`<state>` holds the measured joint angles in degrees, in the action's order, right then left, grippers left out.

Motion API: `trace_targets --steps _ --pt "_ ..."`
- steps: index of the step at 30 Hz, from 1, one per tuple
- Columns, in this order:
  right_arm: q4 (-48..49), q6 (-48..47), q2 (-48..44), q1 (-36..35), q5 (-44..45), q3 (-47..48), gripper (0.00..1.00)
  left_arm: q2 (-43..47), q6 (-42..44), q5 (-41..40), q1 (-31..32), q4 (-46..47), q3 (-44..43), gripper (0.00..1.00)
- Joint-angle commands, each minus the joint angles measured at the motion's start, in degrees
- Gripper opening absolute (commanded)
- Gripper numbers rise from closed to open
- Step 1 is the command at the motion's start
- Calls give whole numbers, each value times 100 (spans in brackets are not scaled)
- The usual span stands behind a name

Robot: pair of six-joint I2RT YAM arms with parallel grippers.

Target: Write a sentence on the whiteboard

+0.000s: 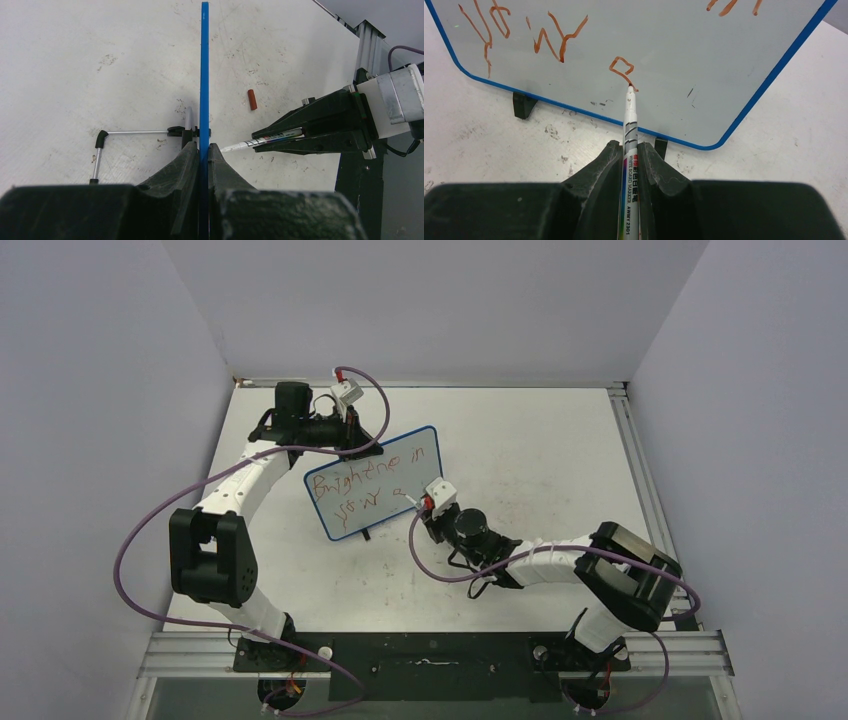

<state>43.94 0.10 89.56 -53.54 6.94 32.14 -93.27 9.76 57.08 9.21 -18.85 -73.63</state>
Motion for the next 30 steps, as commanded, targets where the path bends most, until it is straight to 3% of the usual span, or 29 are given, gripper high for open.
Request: trace_targets --steps 1,30 --pt "617 34 -71 64 -81 -58 5 -204 131 -48 141 -935 153 0" --pt "623 -17 463 168 524 220 5 -277 192 -126 181 -997 142 0"
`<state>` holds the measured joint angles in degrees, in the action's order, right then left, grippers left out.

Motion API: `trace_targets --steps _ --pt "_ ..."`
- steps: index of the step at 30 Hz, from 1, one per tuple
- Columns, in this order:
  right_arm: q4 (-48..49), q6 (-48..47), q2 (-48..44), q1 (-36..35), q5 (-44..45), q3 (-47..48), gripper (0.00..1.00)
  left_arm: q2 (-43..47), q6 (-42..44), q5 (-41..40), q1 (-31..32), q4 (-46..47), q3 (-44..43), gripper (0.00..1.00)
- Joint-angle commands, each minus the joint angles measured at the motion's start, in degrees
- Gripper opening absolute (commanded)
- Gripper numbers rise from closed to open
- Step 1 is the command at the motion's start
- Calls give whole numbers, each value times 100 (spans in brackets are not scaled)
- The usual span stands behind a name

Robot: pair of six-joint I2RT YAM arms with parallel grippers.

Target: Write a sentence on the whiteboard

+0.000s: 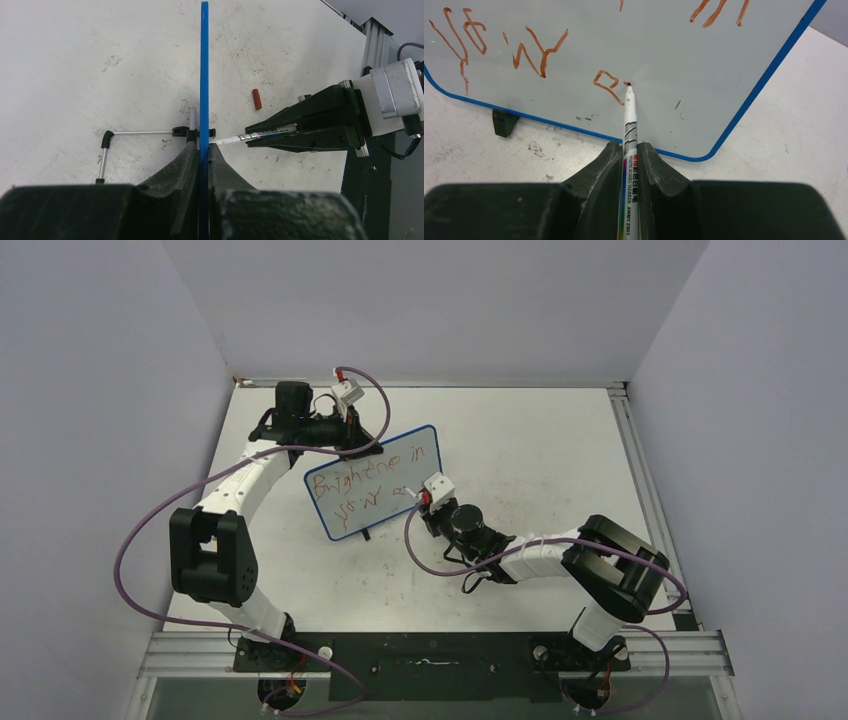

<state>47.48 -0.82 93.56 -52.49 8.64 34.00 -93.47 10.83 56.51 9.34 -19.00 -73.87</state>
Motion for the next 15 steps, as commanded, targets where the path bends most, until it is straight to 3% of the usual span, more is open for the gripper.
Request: trace_targets --steps 1,15 --pt "258 81 58 63 356 -5 5 -252 86 -62 172 -989 168 0" --pt "145 233 -53 25 409 -121 5 -224 94 -62 173 -1000 170 0"
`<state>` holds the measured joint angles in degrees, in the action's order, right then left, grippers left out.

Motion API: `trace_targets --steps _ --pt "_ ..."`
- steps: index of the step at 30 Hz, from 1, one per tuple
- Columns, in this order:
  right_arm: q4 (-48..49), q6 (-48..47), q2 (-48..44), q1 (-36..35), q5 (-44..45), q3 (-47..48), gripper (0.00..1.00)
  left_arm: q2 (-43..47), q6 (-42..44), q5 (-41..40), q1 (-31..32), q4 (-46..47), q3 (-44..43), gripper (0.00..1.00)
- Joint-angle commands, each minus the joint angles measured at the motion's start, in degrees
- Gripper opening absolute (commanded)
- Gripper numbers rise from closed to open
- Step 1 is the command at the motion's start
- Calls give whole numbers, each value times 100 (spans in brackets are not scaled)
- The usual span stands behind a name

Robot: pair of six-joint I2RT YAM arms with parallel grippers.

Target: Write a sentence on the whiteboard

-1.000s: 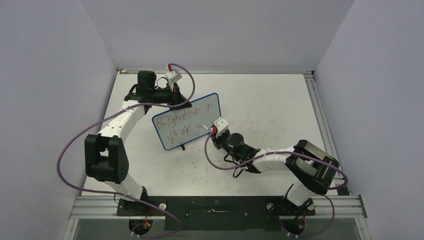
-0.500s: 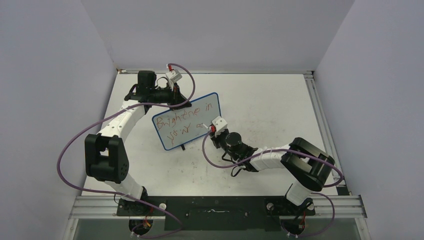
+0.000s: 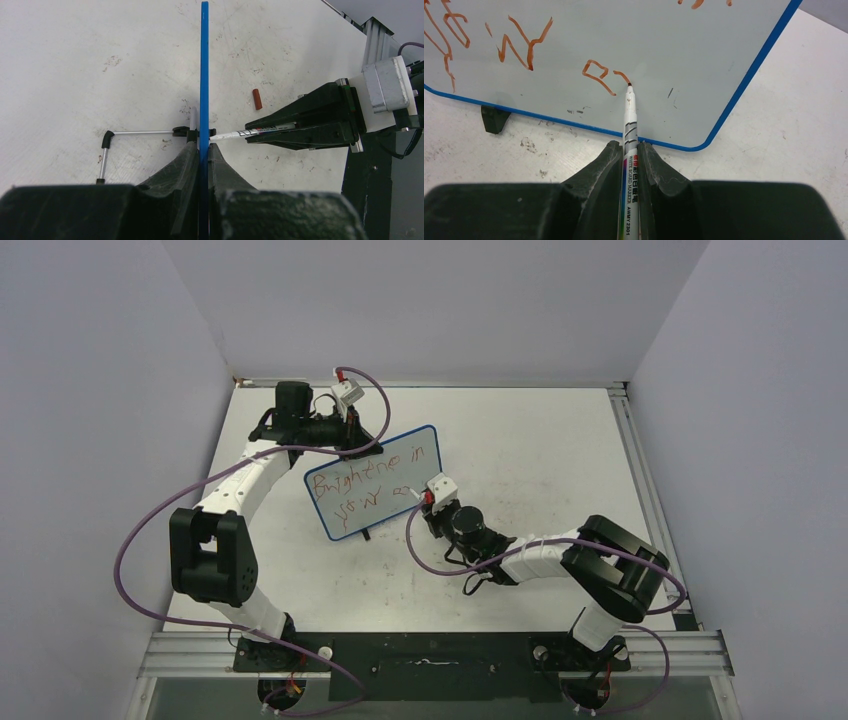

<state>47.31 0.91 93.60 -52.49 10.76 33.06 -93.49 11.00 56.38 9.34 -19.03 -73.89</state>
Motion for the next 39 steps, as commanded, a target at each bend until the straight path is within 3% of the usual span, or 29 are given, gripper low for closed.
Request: trace_targets --steps 1,11,24,39 --pt "183 51 -128 9 215 -54 5 -222 77 -54 166 -998 172 0" --pt "235 -47 -707 -130 415 -65 5 -220 69 -63 173 -989 169 0" --pt "219 -193 26 -107 637 349 5 -201 68 -48 173 -979 170 0" --pt "-93 434 393 -550 622 24 5 -195 59 -37 171 -975 162 0"
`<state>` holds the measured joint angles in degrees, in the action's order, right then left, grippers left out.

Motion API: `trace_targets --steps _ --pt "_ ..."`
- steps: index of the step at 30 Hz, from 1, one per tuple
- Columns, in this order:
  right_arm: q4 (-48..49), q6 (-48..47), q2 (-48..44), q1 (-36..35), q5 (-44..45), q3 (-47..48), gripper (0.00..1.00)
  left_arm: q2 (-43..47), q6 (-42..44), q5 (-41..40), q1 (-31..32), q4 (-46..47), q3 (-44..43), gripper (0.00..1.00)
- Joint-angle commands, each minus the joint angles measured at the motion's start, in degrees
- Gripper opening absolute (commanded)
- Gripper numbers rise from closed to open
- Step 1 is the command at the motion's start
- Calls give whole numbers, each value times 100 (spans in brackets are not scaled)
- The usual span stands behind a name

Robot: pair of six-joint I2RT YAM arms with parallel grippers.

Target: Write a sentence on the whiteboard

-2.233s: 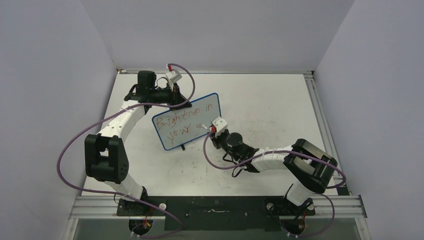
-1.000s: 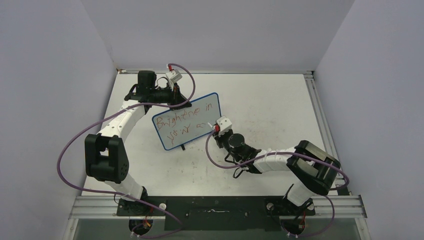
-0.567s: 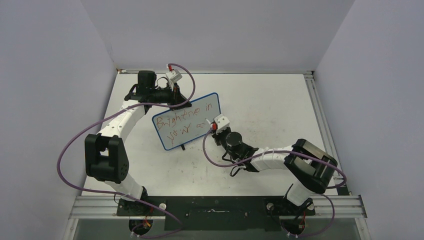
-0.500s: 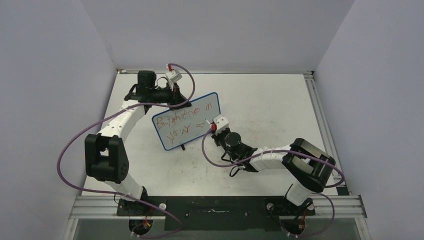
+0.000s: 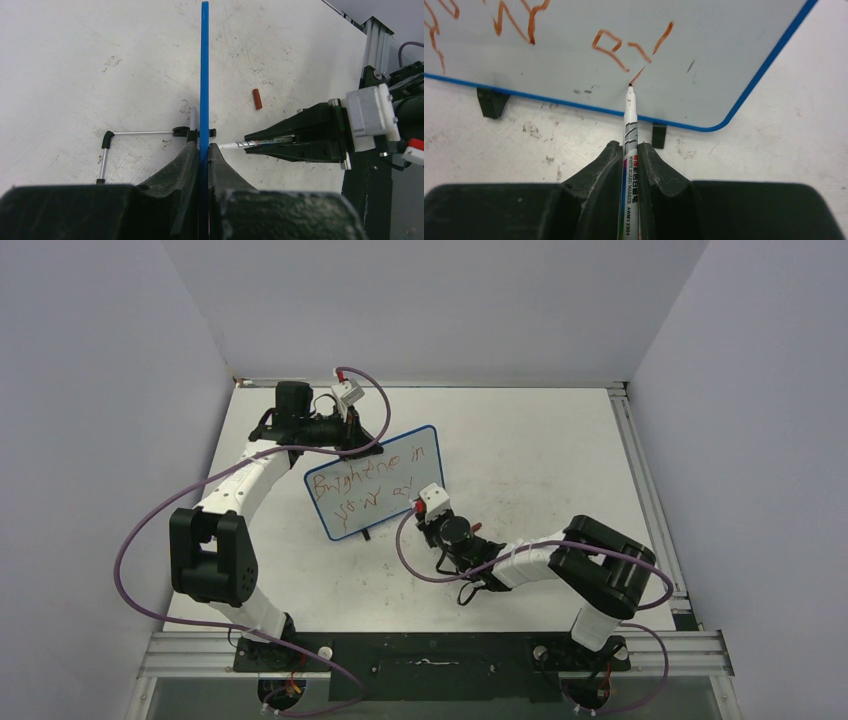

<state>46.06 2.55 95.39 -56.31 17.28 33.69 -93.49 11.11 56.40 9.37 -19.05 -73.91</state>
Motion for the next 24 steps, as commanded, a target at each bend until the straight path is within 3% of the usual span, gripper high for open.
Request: trace_targets --steps 1,7,14,24 --pt "33 300 270 -206 -62 -24 5 -194 49 -39 169 -977 166 0" --pt "49 266 376 -360 -118 56 5 -178 35 -33 166 -959 170 0" --pt "-94 151 -373 -335 156 -183 5 -170 39 -33 167 -950 168 0" --pt "-193 -27 -724 171 24 -119 5 -173 31 -29 169 -942 165 0"
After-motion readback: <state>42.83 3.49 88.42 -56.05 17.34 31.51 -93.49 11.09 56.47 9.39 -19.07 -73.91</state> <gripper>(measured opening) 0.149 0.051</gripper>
